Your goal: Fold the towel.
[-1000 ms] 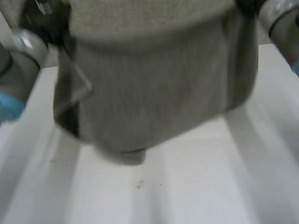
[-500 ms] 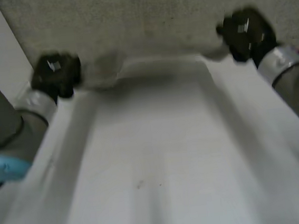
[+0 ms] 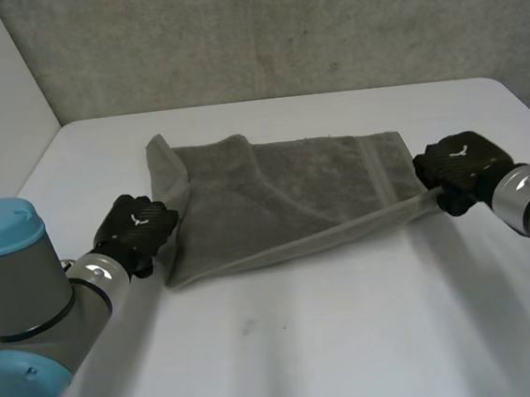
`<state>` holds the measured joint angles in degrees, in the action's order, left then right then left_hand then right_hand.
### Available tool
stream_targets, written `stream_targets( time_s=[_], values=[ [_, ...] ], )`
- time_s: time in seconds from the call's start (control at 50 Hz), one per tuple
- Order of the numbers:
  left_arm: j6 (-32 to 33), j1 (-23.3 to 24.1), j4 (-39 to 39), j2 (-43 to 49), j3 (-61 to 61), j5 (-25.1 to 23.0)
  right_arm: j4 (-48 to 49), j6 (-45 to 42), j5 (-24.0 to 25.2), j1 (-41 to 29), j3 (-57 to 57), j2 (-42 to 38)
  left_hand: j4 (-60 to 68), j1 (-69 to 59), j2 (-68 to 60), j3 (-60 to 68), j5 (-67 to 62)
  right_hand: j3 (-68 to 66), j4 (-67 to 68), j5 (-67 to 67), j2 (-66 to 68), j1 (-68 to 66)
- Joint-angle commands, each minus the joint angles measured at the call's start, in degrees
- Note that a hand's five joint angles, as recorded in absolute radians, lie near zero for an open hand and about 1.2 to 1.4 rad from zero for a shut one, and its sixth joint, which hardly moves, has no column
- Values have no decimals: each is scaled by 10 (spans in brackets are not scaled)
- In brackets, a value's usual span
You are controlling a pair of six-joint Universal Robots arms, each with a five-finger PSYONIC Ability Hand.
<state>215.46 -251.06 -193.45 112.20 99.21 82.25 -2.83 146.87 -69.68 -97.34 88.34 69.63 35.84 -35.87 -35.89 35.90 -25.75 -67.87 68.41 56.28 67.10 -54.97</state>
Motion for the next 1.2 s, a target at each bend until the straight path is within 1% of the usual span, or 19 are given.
stream_targets(
  time_s=[0.02,0.12,0.22,0.4,0.5,0.54,0.56,0.58,0.6,0.76,0.9,0.96,0.98,1.0,1.02,1.04,1.06,1.08,1.2],
  values=[
    [-3,0,-8,14,-2,-2,1,104,31,40,-3,3,1,-1,-1,1,-2,-121,116,137,129,-250],
    [-16,0,-9,18,-3,-26,1,114,37,46,2,2,-64,65,65,-65,64,-121,116,137,129,-250],
    [-26,-2,-15,34,-8,-54,1,116,38,47,3,1,-61,61,62,-62,60,-121,116,137,129,-250],
    [-24,-2,-48,87,-31,-61,13,116,38,47,8,1,-46,46,47,-47,45,-121,116,137,129,-250],
    [-20,-3,-52,112,-53,-59,26,115,37,49,11,2,60,-60,-59,59,-61,-121,116,137,129,-250],
    [-20,-4,-52,113,-67,-56,29,115,36,50,12,2,278,-277,-277,277,-278,-121,116,137,129,-250],
    [-20,-4,-52,113,-67,-56,33,112,34,50,13,2,279,-278,-278,278,-280,-121,116,137,129,-250],
    [-19,-4,-52,107,-69,-55,33,112,34,50,13,2,397,-397,-396,396,-398,-121,116,137,129,-250],
    [-19,-6,-51,96,-69,-54,33,108,32,50,12,2,441,-441,-441,441,-442,-121,116,137,129,-250],
    [-16,-22,-40,-41,-18,-38,20,83,31,49,4,5,442,-441,-441,441,-442,-121,116,137,129,-250],
    [14,-28,7,-148,46,-38,-70,-55,26,51,3,43,442,-441,-441,441,-442,-121,116,137,129,-250],
    [29,-36,34,-165,66,-43,-88,-77,27,52,4,47,442,-441,-441,441,-442,-121,116,137,129,-250],
    [28,-37,40,-163,74,-46,-98,-83,29,53,6,49,367,-367,-366,366,-368,-121,116,137,129,-250],
    [28,-37,40,-163,74,-46,-100,-82,28,52,6,48,366,-366,-366,366,-367,-121,116,137,129,-250],
    [26,-36,41,-161,79,-51,-100,-82,28,52,6,48,216,-216,-216,216,-217,-121,116,137,129,-250],
    [26,-36,41,-161,79,-51,-99,-78,28,51,8,48,215,-214,-214,214,-216,-121,116,137,129,-250],
    [25,-36,40,-153,84,-57,-98,-76,28,51,9,47,63,-63,-63,63,-64,-121,116,137,129,-250],
    [20,-34,36,-126,86,-67,-98,-76,28,51,9,47,-13,14,14,-14,12,-121,116,137,129,-250],
    [-4,-27,15,-29,62,-115,-76,-51,30,49,11,36,-22,23,23,-23,22,-121,116,137,129,-250]
  ],
)
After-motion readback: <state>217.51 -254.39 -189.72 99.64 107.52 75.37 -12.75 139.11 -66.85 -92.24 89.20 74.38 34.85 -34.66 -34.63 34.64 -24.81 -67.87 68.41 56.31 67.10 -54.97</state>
